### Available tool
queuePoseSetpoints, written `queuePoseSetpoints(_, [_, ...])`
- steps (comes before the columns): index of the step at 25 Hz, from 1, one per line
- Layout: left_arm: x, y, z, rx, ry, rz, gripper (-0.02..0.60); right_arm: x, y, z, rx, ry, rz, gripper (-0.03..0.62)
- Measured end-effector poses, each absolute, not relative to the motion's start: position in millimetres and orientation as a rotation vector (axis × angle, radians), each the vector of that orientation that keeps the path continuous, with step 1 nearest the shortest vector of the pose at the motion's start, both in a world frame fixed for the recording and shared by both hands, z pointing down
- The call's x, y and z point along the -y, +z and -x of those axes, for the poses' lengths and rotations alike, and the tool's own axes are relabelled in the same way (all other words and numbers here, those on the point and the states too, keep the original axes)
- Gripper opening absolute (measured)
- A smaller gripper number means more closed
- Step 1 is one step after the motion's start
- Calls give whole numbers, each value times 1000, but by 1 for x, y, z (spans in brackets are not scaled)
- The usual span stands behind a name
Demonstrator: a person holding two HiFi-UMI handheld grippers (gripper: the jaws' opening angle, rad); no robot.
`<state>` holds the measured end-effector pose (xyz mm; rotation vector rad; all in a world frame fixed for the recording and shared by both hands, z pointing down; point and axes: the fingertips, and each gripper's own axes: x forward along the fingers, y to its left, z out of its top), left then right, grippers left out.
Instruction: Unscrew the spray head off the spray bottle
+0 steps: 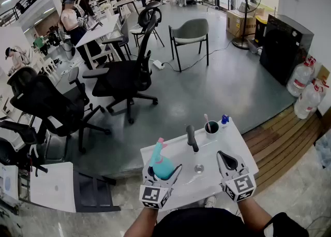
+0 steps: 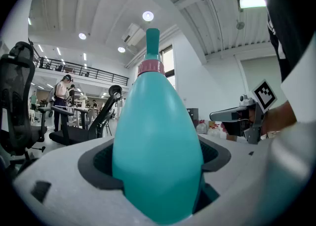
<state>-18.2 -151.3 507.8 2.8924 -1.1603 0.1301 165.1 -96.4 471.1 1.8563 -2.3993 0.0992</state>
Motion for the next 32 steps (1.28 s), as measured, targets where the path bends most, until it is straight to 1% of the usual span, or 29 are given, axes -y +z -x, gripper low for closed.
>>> queuePoseSetpoints(10, [165,509,4,1127,156,-2912,437,107,475,-175,2382,112,-1886,5])
queuePoseSetpoints(20, [171,515,-5,1113,169,-2914,437,112,486,-181,2403,197,-1893,6])
queuePoseSetpoints(32, [172,514,6,1154,178,-2893,437,124,482,-151,2486,133,-1730,6])
